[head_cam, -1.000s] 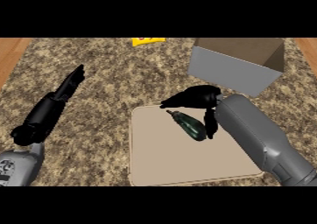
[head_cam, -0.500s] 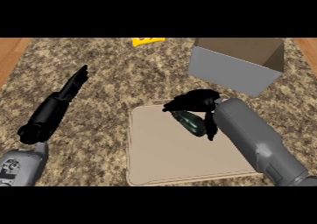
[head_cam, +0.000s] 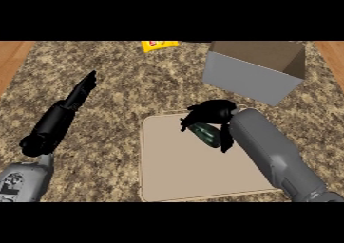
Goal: Pick the eggplant from the tray and place it in the cardboard box
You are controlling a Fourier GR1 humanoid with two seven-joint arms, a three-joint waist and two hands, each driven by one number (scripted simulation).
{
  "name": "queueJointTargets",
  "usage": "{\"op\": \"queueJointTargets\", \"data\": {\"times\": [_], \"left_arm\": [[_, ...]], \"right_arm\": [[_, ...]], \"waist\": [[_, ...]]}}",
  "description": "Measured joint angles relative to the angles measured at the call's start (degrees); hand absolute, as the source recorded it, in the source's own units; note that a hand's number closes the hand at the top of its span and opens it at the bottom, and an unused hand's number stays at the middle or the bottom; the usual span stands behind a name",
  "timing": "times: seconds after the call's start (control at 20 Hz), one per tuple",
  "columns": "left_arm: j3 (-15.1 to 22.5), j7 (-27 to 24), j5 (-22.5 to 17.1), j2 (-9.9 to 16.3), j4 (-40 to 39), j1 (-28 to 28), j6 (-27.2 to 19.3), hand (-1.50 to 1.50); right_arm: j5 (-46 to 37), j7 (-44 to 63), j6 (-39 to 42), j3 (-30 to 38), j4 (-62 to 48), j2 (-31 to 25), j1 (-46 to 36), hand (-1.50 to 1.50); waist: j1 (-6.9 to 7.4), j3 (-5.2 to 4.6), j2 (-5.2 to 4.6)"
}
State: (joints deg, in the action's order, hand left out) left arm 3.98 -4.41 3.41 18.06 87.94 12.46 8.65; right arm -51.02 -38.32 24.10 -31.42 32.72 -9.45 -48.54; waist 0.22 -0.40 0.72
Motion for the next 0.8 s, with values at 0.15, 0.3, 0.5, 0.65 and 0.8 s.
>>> {"op": "queueJointTargets", "data": {"times": [0.15, 0.3, 0.5, 0.65, 0.8], "left_arm": [[-0.4, 0.2, 0.2, -0.3, -0.6, 0.9, 0.2, 0.0], [-0.6, -0.6, 0.7, -0.6, -0.9, 0.3, 0.3, 0.0], [-1.0, 0.5, 0.6, -0.4, 1.6, -1.1, 1.0, 0.0], [-1.5, 0.3, 0.6, -0.5, 0.9, -0.5, 1.2, 0.0], [-1.5, 0.5, 0.7, -0.7, 0.3, 0.3, 1.5, 0.0]], "right_arm": [[-0.4, -3.1, -3.2, 0.5, 0.1, -0.1, 0.8, 1.5], [-0.7, -4.7, -6.3, 1.7, 0.5, 0.7, 1.7, 1.5], [-1.5, -2.6, -8.9, 3.1, 1.2, 3.4, 2.0, 1.5], [-1.9, 5.5, -12.2, 2.9, 3.7, 6.1, 2.4, 1.5], [-0.7, 15.2, -16.0, 0.4, 7.2, 7.7, 2.8, 1.5]], "waist": [[-0.05, 0.02, 0.0], [-0.09, 0.03, 0.01], [0.01, 0.06, -0.07], [0.13, 0.14, -0.24], [0.84, 0.25, -0.49]]}}
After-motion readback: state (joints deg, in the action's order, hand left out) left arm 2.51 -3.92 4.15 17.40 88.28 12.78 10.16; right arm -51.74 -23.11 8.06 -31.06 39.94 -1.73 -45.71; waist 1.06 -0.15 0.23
